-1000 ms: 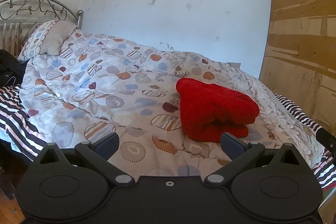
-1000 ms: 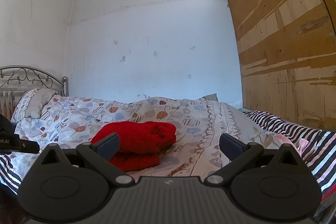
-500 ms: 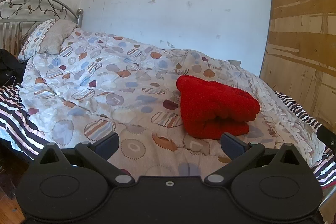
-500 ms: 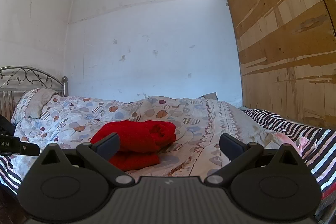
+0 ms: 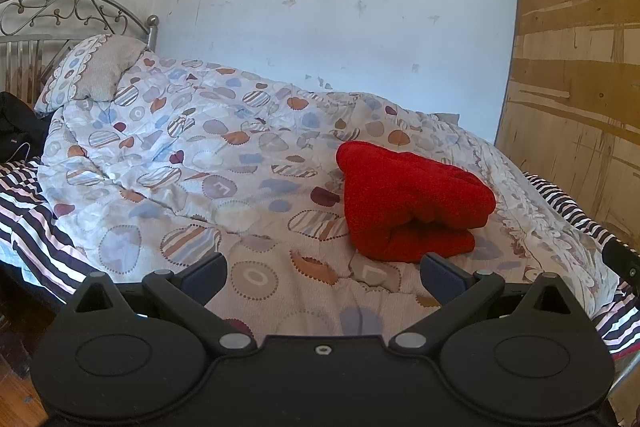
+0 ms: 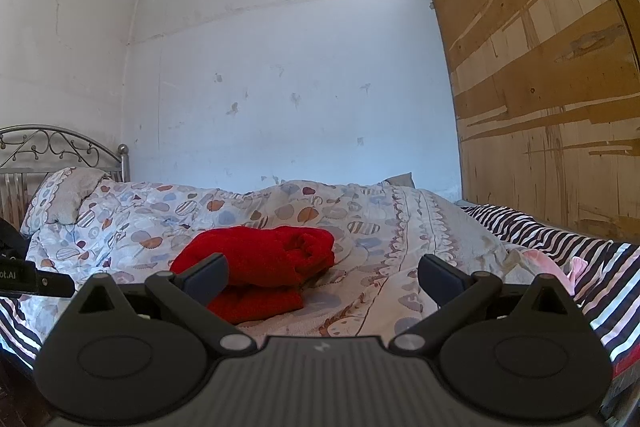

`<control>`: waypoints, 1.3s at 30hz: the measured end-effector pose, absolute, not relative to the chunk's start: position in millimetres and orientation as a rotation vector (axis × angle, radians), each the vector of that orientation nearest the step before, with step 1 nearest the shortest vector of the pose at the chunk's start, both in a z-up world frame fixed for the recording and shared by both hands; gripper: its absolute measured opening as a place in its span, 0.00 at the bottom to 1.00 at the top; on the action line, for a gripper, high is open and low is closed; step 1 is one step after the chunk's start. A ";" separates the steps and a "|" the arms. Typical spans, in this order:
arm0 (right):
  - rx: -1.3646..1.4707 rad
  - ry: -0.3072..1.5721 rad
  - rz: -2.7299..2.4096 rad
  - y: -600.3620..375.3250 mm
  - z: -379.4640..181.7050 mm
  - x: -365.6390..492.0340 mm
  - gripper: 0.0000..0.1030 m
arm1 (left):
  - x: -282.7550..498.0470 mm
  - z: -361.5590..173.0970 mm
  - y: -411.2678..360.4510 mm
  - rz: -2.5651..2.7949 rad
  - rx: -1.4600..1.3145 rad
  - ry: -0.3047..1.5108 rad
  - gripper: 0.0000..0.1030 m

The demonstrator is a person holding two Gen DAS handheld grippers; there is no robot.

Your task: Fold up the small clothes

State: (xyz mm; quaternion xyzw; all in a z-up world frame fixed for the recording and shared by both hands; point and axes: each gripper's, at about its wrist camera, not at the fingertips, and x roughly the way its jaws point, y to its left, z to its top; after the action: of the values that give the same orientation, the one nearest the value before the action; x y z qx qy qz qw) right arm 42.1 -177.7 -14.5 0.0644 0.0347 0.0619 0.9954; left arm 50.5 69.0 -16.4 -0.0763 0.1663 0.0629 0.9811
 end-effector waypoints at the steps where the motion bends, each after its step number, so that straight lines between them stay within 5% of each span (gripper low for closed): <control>1: 0.129 0.070 0.124 -177.5 -14.8 42.1 1.00 | 50.6 -16.1 69.0 0.127 -0.153 0.335 0.99; 39: 0.134 0.088 0.125 -178.7 -20.4 42.5 1.00 | 51.8 -20.9 60.3 0.178 -0.099 0.396 0.99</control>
State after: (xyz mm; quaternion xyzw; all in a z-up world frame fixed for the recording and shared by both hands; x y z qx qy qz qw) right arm 42.5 -178.7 -20.4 0.0669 0.0441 0.0623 0.9948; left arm 51.8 60.3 -20.9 -0.0493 0.1964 0.0882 0.9753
